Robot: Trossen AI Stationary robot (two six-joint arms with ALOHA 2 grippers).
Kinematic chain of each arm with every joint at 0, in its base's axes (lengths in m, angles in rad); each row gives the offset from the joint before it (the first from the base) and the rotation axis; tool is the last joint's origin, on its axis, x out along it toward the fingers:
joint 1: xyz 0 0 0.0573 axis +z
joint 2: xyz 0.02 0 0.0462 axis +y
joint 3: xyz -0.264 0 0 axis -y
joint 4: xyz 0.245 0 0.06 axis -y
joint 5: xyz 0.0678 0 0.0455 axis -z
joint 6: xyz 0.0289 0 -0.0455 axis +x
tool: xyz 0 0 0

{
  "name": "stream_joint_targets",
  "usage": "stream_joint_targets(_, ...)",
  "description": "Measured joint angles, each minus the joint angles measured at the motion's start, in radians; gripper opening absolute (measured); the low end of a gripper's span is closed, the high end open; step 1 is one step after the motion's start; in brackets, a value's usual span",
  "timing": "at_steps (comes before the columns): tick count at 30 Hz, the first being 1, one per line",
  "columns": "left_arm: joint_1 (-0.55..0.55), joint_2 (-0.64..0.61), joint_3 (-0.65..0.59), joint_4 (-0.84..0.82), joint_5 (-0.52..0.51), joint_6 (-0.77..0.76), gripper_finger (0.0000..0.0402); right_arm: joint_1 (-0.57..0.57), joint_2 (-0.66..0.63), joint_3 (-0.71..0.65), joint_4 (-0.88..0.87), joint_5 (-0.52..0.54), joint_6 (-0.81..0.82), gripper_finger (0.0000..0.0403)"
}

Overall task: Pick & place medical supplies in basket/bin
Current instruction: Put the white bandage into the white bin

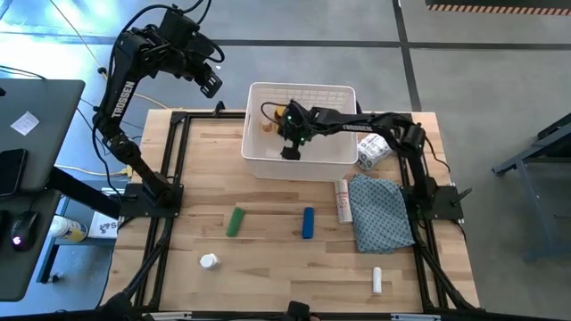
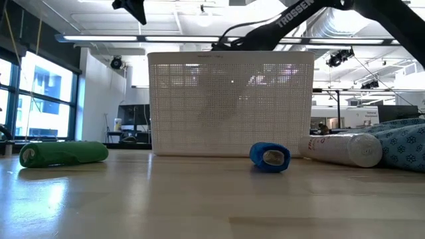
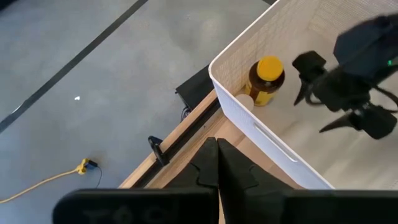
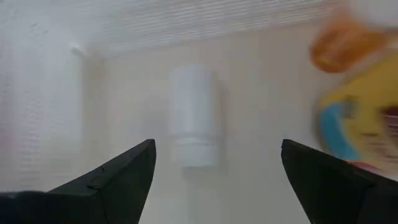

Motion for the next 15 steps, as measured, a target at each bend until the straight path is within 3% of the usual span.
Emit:
stream_joint_targets(11,0.000,0.000,0.000,0.000,-0.009,-0.008,0.0061,0.040,0.001,0.000,-0.022,0.110,-0.050,0.0302)
stream_joint_targets(15,0.000,0.000,0.000,0.000,-0.009,-0.029,0.0062,0.032,0.001,0.000,-0.023,0.103,-0.039,0.0292)
